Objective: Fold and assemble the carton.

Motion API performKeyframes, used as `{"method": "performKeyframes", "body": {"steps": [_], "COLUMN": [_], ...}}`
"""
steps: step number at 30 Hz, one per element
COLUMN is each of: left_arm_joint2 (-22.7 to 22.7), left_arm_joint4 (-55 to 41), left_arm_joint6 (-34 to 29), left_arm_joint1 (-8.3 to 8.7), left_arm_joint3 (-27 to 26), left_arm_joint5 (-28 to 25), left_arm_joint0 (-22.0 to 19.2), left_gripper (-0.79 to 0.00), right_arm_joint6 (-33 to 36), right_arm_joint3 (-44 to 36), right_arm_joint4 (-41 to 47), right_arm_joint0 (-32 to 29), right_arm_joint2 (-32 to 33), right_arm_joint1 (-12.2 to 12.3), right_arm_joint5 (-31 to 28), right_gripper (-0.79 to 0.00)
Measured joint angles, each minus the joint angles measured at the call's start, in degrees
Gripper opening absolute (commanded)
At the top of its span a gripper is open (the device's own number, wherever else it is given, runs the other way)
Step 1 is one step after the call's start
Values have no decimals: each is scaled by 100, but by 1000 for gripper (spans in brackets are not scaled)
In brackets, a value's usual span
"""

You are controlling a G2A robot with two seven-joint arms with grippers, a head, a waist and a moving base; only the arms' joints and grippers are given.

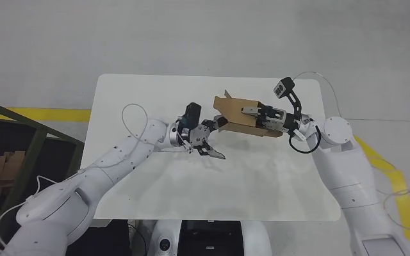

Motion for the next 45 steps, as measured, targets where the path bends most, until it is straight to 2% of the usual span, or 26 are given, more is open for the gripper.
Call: {"method": "performKeyframes", "body": {"steps": [12,15,17,20,27,45], "left_arm_joint2": [177,219,248,280,331,558], "left_arm_joint4": [-517,-562,-589,-636,-765,-1229], "left_arm_joint6": [0,0,0,0,0,0], "left_arm_joint1": [45,56,62,68,74,86], "left_arm_joint3": [16,19,24,27,54,212], "left_arm_joint5": [0,0,0,0,0,0], "left_arm_joint0": [-92,-121,-135,-153,-183,-297], "left_gripper": [0,-80,-83,-188,-169,-339], "right_arm_joint6": [10,10,9,9,28,75], "right_arm_joint3": [41,46,49,47,19,-134], "right_arm_joint4": [4,6,4,6,-11,-42], "right_arm_joint0": [31,30,29,26,25,22], "right_arm_joint2": [-33,-36,-37,-37,-39,-55], "right_arm_joint1": [-2,-1,0,1,8,23], "right_arm_joint5": [-23,-30,-26,-34,-32,25], "right_gripper": [-785,-785,-785,-785,-785,-785]}}
